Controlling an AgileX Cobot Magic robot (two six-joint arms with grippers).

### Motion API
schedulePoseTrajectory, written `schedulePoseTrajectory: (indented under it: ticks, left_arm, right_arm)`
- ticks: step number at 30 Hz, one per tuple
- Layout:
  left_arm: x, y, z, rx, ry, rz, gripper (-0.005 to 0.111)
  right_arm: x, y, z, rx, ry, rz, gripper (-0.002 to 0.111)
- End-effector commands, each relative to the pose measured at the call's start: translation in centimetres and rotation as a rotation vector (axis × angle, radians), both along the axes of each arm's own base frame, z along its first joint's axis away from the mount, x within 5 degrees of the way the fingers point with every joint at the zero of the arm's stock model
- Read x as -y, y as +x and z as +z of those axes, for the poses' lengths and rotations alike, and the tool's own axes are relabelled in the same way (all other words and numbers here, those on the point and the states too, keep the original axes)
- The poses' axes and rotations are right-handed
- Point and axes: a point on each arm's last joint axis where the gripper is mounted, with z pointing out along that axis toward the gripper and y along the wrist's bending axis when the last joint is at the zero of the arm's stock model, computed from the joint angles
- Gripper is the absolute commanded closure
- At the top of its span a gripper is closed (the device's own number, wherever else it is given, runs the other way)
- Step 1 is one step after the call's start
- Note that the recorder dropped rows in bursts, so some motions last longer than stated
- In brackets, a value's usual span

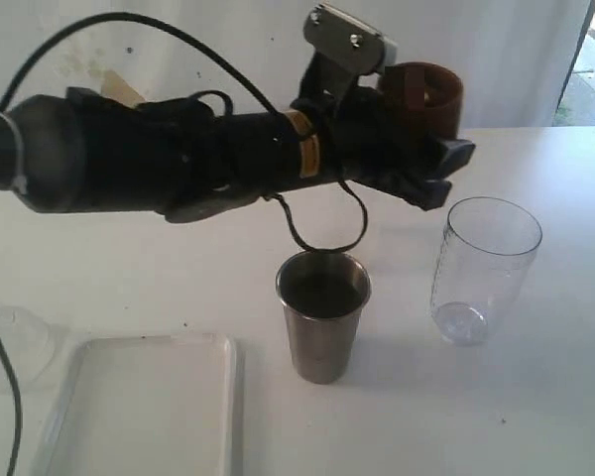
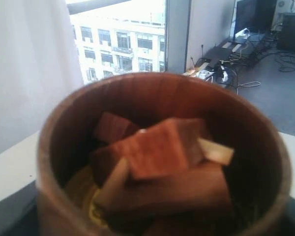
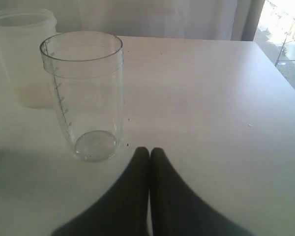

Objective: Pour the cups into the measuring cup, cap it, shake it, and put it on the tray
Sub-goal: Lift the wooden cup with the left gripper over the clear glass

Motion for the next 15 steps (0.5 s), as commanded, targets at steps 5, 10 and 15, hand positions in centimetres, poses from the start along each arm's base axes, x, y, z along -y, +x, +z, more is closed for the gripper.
schedulePoseTrajectory:
  ticks: [5, 10, 15]
  left_arm:
    - [3.6, 0.5, -0.8, -0.018, -0.048, -0.038, 0.107]
    - [5.1, 1.1, -1.8, 0.046, -0.014, -0.062, 0.107]
    - [5.5, 1.7, -1.1, 0.204, 0.055, -0.068, 0.107]
  right_arm:
    - [0.0, 0.0, -0.2, 0.000, -0.002, 0.000, 0.108]
    - [0.0, 0.0, -0.2, 0.000, -0.002, 0.000, 0.108]
    - [0.0, 0.0, -0.2, 0.000, -0.002, 0.000, 0.108]
